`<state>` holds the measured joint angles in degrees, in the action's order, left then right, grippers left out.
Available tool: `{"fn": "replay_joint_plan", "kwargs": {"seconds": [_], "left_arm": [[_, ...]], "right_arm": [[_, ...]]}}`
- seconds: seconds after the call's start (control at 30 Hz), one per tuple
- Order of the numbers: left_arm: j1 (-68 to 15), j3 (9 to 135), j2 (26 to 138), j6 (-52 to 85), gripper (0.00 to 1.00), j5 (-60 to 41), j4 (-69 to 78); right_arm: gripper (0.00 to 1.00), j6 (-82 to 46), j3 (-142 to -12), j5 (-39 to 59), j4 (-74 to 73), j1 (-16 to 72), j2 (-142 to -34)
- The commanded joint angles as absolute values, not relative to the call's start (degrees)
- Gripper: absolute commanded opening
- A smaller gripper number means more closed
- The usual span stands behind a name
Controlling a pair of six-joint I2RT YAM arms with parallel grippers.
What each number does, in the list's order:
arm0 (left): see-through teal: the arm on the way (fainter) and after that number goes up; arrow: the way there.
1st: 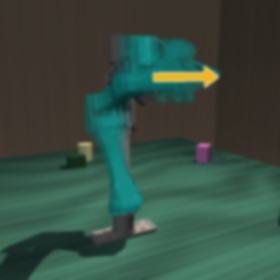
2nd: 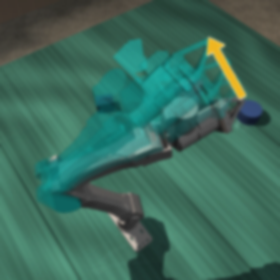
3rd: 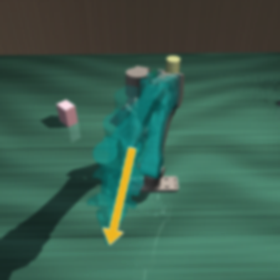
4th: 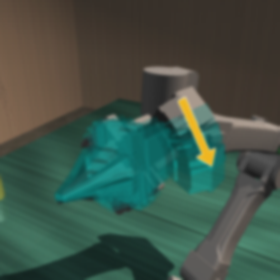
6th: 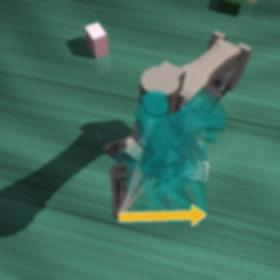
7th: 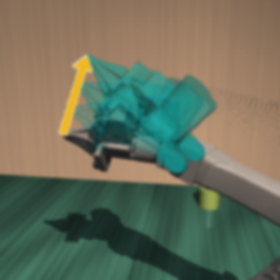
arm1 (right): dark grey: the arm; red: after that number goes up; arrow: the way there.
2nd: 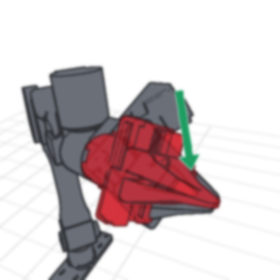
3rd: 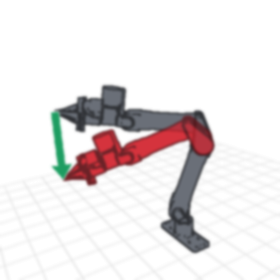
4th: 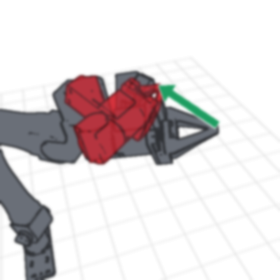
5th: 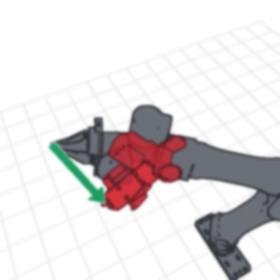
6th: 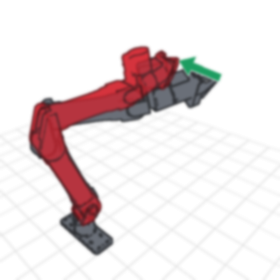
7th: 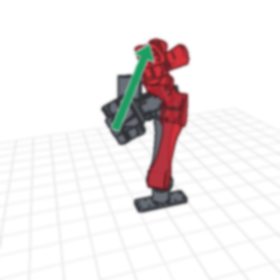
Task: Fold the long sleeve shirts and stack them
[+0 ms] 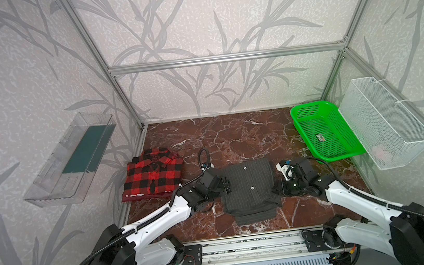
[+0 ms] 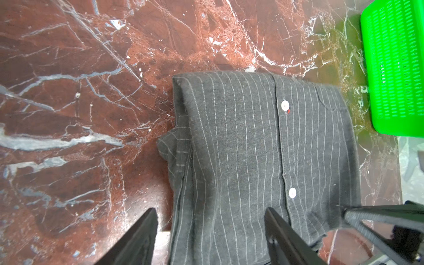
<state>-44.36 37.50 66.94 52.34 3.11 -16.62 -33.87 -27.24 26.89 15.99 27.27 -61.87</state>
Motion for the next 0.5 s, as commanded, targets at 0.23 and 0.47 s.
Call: {"fn": "replay_joint_plan", "kwargs": {"seconds": [0.23, 0.47], "left_arm": [[-44.6, 40.5, 74.8, 51.5, 0.73, 0.1, -23.9], [-45.0, 41.6, 81.4, 51.1, 0.66, -1.8, -21.4]], "right_arm": [[0.47, -32.1, -28.0, 16.8, 28.6, 28.3, -49.7], [0.26, -35.8, -25.0, 20.5, 20.2, 28.4, -58.1]]}}
